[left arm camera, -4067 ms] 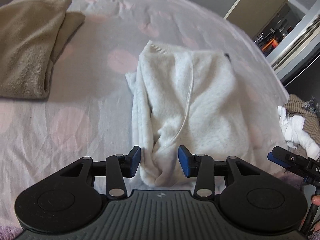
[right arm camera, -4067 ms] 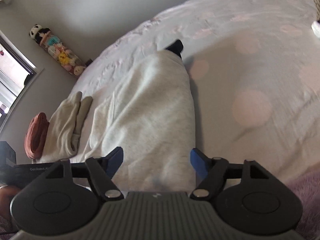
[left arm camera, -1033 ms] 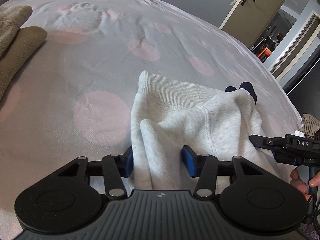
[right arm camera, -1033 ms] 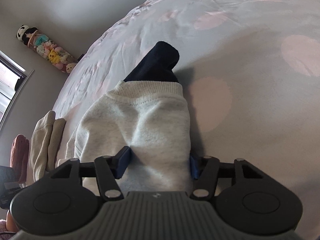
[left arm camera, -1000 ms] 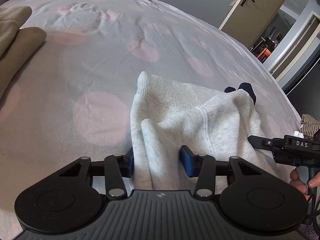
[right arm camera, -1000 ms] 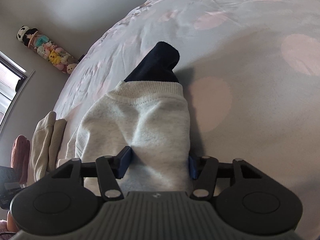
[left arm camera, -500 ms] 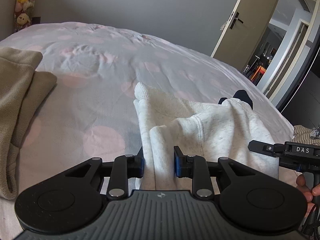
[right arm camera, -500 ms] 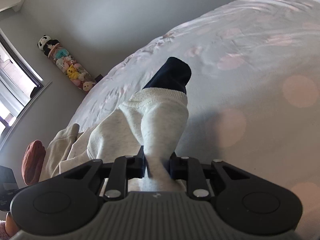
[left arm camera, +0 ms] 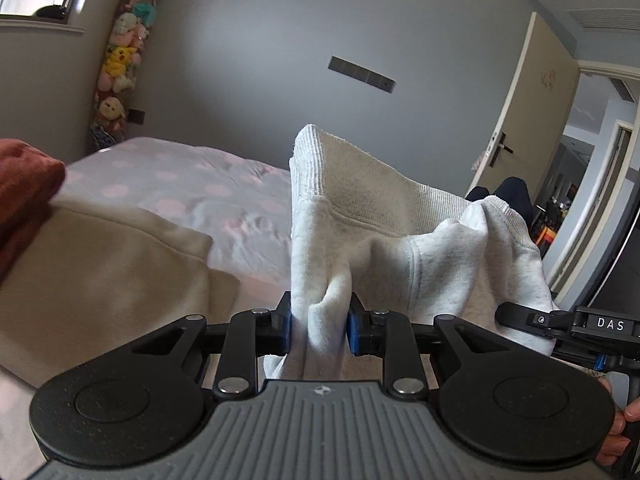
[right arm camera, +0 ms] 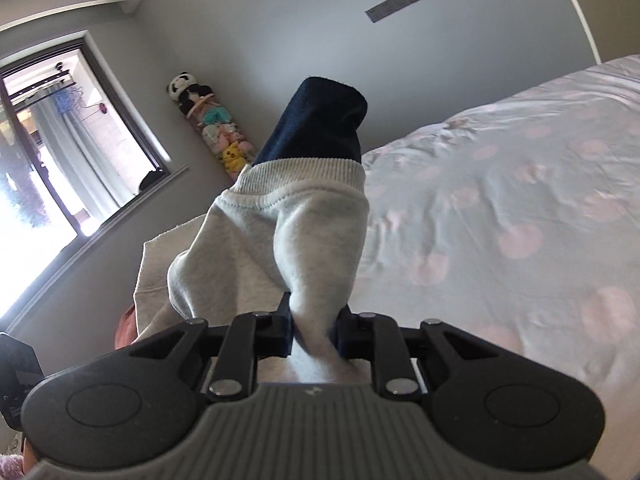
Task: Fold clothes
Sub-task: 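Lift the sweatshirt with both tools and carry it onto the beige fleece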
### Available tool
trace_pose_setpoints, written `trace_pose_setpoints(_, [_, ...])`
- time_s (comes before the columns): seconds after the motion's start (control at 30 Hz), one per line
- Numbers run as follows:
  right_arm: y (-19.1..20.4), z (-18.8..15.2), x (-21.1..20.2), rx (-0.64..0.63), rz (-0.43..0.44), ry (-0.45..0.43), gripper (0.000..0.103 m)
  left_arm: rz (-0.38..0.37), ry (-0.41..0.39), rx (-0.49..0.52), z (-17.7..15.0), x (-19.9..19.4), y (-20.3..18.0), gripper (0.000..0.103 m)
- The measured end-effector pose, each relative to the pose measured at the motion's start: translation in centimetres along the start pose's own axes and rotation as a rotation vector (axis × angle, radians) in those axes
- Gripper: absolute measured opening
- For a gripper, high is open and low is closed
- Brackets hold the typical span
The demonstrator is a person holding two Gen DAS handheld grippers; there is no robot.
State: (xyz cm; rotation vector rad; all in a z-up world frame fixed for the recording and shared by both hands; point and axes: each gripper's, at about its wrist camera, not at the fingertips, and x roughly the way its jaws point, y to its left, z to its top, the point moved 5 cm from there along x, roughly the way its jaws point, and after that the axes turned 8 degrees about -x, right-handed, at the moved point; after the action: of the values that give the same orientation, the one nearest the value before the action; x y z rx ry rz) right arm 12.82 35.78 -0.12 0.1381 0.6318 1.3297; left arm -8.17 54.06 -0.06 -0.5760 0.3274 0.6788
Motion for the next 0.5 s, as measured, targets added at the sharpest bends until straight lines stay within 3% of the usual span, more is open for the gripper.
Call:
trace_pose_setpoints(0.23, [8.1,1.9,8.2,-0.008,0.142,0.048,0.021,0.12,-0.069,0.035,7.4,-4.1,6.7,0.022])
trace_pose_setpoints(0.37, [11.7,2.4,13.5,0.004,0.199,0.085,0.021,0.187,-0.054,0.067,10.9,-3.7,10.1,0.022])
trace_pose_setpoints(0.5, [13.4,2.2,18.5,0.009,0.211,0.14,0.021,0.232,-0.01,0.084,12.4,-1.2,13.0,0.022])
